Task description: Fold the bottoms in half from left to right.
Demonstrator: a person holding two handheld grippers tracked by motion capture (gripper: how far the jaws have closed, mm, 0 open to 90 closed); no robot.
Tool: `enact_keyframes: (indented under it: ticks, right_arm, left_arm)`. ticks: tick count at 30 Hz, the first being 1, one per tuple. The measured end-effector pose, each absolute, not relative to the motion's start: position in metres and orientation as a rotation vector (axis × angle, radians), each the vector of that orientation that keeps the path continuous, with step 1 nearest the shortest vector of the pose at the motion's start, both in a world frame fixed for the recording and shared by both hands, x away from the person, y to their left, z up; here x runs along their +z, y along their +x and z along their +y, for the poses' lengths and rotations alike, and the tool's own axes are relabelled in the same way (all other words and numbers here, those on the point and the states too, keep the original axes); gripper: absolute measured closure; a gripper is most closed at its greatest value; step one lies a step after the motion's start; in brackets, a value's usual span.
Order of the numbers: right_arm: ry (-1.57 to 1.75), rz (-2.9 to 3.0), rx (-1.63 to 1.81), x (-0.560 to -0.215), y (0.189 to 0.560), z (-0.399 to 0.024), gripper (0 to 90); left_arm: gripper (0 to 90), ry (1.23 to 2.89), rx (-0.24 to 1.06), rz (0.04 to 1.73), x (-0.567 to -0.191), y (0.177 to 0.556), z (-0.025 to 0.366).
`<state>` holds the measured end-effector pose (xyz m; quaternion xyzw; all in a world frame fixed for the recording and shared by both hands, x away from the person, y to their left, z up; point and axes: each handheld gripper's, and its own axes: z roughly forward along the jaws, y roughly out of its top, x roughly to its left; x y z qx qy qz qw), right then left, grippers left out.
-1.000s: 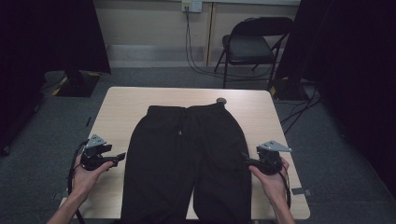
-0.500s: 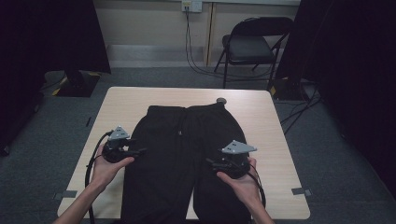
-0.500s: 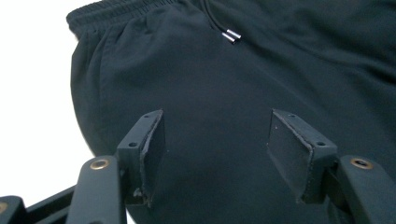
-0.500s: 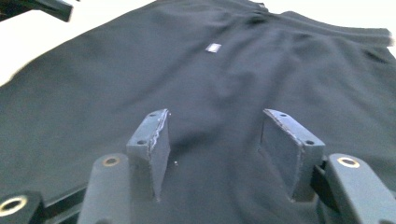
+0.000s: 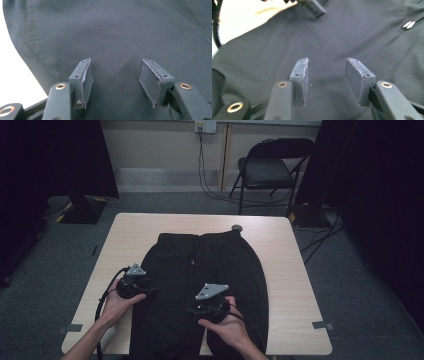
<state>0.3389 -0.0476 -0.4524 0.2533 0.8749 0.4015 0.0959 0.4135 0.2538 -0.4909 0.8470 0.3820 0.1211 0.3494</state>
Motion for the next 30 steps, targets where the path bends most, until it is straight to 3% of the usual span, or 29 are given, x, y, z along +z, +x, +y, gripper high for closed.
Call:
enact_keyframes:
  ticks: [10, 30]
  right_arm:
    - [0.745, 2.686, 1.055, -0.491, 0.338, -0.040, 44.8]
    - [0.745, 2.581, 1.133, -0.500, 0.325, -0.093, 44.6]
  left_arm:
    - [41.3, 2.175, 0.387, 0.952, -0.497, 0.407, 0.254]
    - [37.5, 2.130, 0.392, 0.892, -0.503, 0.400, 0.231]
